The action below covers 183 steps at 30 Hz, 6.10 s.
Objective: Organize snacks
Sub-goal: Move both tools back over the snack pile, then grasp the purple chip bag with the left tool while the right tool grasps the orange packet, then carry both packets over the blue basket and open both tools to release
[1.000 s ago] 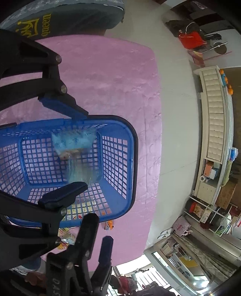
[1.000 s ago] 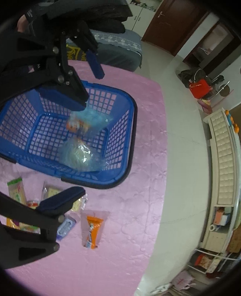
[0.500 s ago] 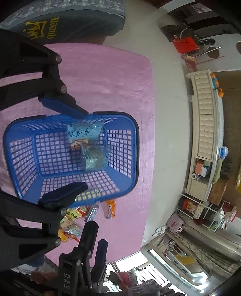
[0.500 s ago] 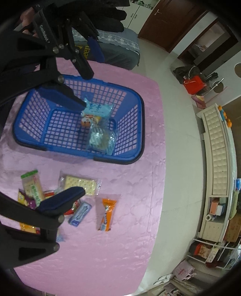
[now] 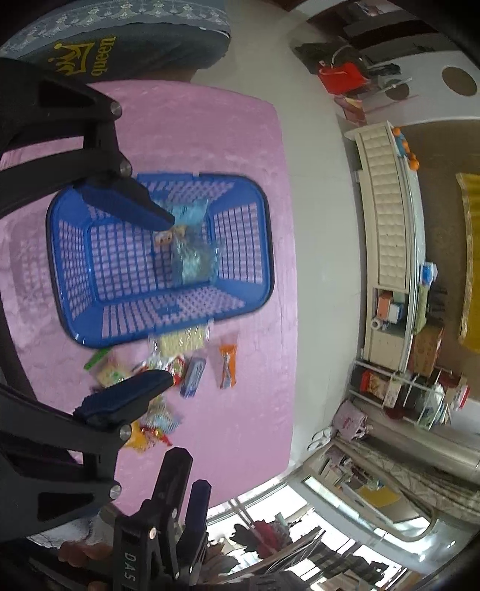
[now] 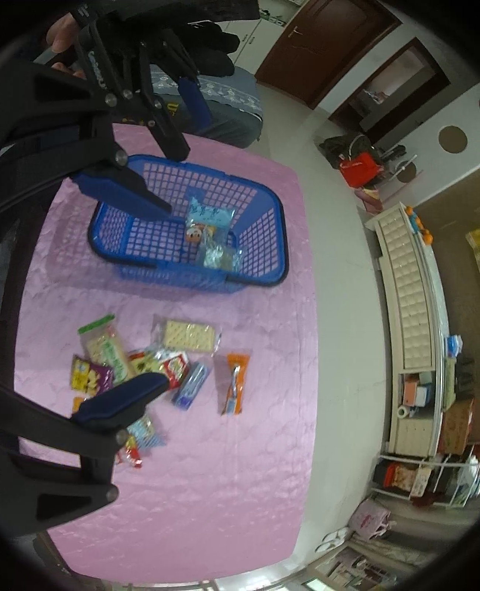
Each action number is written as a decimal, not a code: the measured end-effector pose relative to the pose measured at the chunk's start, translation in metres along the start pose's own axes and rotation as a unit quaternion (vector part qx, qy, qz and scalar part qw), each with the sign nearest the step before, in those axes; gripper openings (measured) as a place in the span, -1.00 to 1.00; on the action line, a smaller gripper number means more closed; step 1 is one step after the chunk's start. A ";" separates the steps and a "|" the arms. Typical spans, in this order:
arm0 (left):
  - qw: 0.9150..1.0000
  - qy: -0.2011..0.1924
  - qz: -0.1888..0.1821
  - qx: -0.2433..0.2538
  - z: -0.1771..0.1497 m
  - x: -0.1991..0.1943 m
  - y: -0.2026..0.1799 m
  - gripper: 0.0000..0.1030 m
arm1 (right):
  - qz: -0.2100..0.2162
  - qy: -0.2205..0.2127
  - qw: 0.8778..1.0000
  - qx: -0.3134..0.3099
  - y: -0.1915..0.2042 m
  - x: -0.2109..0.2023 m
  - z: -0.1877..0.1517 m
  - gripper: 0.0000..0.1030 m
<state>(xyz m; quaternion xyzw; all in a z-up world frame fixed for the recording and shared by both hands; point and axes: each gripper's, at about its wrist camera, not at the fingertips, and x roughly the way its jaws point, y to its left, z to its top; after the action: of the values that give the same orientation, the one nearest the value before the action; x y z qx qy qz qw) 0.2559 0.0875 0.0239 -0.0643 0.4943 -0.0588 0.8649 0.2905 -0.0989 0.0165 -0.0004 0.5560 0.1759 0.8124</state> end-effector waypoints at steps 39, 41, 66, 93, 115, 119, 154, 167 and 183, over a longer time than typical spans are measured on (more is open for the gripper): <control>0.988 0.131 -0.040 0.071 -0.108 0.160 -0.163 0.47 | -0.044 0.092 0.993 0.062 -0.179 0.072 -0.137 0.69; 0.988 0.139 -0.039 0.064 -0.110 0.169 -0.165 0.47 | -0.043 0.094 0.992 0.068 -0.185 0.077 -0.141 0.69; 0.982 0.166 0.042 0.083 -0.124 0.231 -0.207 -0.05 | -0.026 0.106 0.987 0.120 -0.238 0.106 -0.158 0.69; 0.989 0.139 0.006 0.055 -0.121 0.187 -0.137 -0.11 | -0.076 0.147 0.982 0.091 -0.176 0.168 -0.132 0.72; 0.989 0.139 -0.019 0.050 -0.125 0.195 -0.121 -0.31 | -0.138 0.112 0.984 -0.018 -0.094 0.196 -0.127 0.35; 0.988 0.144 -0.031 0.044 -0.130 0.194 -0.118 -0.30 | -0.128 0.099 0.987 -0.022 -0.089 0.196 -0.127 0.28; 0.986 0.148 0.036 0.075 -0.151 0.211 -0.144 -0.13 | -0.057 0.069 0.996 0.008 -0.128 0.156 -0.167 -0.34; 0.995 0.061 0.019 0.077 -0.123 0.127 -0.141 -0.13 | -0.044 0.001 0.999 0.006 -0.109 0.073 -0.156 -0.36; 0.998 -0.009 0.056 0.028 -0.071 0.032 -0.040 -0.13 | -0.005 -0.071 0.994 -0.084 0.016 0.036 -0.082 -0.36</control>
<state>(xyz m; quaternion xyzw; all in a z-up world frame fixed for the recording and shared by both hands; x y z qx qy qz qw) 0.2090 0.0387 -0.0323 -0.0131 0.4874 -0.0239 0.8728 0.2233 -0.0899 -0.0444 -0.0588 0.4799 0.2180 0.8477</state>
